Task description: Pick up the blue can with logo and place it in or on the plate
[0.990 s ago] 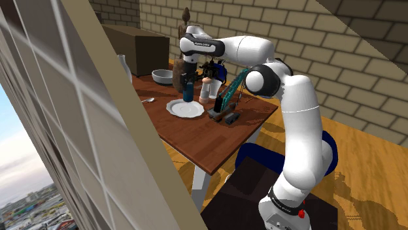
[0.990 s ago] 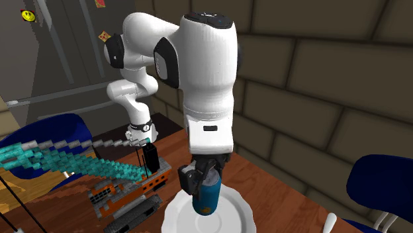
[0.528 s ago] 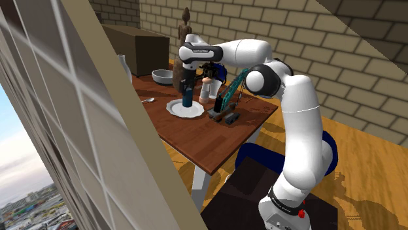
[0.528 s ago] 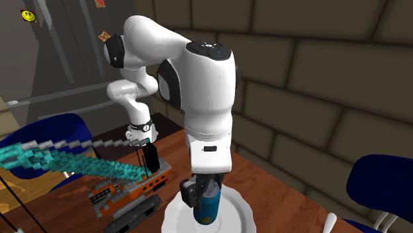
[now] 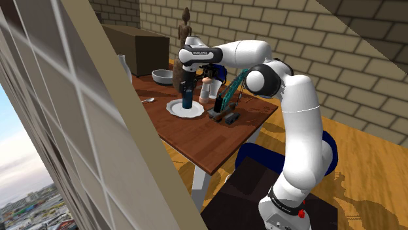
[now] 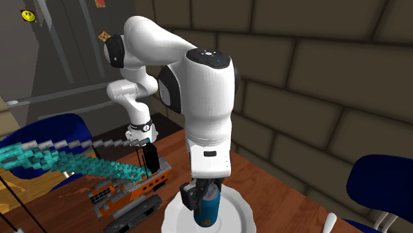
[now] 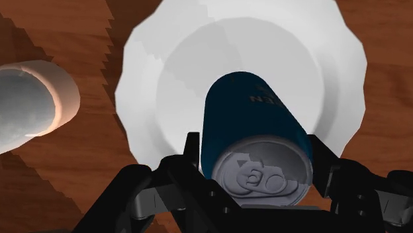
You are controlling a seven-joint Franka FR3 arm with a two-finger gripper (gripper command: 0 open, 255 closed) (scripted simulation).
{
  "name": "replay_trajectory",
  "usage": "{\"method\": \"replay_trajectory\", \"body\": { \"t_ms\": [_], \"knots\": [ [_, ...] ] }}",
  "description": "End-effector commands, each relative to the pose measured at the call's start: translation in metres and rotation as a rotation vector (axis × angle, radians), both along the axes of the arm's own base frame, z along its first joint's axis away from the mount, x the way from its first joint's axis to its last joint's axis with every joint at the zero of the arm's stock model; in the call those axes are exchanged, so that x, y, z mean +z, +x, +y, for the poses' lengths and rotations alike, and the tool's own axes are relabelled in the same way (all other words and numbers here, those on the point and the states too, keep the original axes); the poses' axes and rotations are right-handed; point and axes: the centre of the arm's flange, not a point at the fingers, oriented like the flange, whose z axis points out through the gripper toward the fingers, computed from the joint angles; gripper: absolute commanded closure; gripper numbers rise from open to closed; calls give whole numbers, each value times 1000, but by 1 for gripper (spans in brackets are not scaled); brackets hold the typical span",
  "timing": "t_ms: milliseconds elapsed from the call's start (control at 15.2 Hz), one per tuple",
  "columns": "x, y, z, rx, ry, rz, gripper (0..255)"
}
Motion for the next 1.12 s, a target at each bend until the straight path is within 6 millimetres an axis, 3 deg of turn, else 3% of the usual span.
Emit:
{"method": "replay_trajectory", "body": {
  "t_ms": [0, 330, 594, 1056],
  "knots": [
    [0, 0, 0, 0, 0, -1, 0],
    [0, 0, 0, 0, 0, -1, 0],
    [50, 0, 0, 0, 0, -1, 0],
    [50, 0, 0, 0, 0, -1, 0]
  ]
}}
